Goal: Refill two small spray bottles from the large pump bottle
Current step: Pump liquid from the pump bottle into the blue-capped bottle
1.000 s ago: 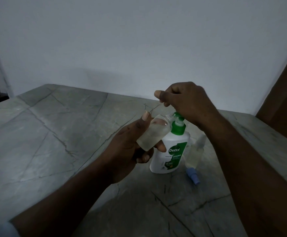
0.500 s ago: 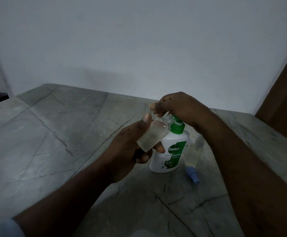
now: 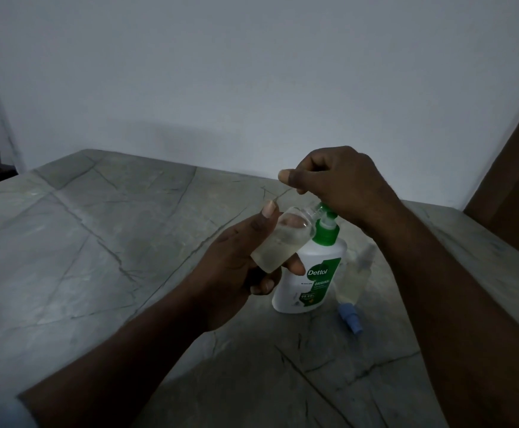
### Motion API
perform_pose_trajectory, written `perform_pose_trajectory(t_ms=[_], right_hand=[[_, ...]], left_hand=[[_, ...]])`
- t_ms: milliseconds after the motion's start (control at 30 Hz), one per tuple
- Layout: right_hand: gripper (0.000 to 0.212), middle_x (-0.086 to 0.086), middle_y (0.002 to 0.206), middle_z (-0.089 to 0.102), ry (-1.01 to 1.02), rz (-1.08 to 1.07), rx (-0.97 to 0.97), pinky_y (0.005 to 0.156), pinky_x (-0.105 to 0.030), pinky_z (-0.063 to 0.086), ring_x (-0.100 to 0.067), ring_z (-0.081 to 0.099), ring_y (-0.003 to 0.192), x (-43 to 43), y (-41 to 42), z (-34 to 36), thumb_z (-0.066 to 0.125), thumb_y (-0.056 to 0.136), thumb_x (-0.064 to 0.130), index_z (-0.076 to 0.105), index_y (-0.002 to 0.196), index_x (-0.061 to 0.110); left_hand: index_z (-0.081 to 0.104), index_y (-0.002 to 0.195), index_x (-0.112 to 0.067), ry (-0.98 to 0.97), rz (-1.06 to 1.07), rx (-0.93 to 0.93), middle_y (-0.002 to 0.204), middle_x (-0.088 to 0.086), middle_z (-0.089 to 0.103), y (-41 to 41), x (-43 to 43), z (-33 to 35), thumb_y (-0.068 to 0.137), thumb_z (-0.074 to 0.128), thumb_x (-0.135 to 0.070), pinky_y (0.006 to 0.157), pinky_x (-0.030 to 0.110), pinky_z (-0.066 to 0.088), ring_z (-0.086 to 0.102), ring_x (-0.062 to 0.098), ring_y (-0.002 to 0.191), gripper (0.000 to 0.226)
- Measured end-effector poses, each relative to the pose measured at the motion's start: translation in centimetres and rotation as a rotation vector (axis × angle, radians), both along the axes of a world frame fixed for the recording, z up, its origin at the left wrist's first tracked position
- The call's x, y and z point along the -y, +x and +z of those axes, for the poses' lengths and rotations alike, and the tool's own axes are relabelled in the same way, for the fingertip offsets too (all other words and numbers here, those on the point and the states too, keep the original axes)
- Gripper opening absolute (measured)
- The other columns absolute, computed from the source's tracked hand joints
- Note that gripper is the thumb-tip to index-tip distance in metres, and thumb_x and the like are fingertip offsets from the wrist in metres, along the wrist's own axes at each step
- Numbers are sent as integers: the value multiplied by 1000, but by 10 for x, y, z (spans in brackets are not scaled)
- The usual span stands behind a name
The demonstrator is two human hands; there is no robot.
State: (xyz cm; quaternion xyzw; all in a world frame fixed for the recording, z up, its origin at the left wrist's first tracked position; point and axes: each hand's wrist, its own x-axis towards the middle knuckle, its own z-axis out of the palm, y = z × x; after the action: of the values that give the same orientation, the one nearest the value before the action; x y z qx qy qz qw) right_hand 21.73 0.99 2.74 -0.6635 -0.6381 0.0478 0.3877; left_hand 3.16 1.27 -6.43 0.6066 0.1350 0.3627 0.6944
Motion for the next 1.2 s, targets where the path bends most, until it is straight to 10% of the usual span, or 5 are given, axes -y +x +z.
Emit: perform_pose_trajectory(t_ms=[333, 800, 1200], right_hand=[[39, 3, 96, 76, -272, 45, 5, 87, -40, 55, -18, 68, 93, -11, 0, -8, 71, 82, 61, 76, 88, 23], [36, 10, 75, 72, 77, -26, 73, 55, -17, 40, -2, 63, 65, 0, -1, -1, 71, 84, 60, 73, 78, 24], [37, 4, 94, 76, -242, 34, -3, 83, -36, 51, -16, 67, 90, -8, -4, -7, 68, 87, 57, 77, 90, 21]], left_hand=[[64, 128, -13, 3, 42, -46, 81, 13, 68, -1, -2, -4, 98, 42, -62, 50, 27, 31, 42, 17, 54, 61], [63, 129, -13, -13, 16, -21, 81, 12, 68, 0, 2, 2, 94, 42, -61, 50, 28, 31, 44, 14, 53, 63], [65, 125, -12, -9, 43, -41, 80, 14, 68, -3, 0, -3, 94, 44, -61, 51, 29, 29, 43, 16, 54, 63]])
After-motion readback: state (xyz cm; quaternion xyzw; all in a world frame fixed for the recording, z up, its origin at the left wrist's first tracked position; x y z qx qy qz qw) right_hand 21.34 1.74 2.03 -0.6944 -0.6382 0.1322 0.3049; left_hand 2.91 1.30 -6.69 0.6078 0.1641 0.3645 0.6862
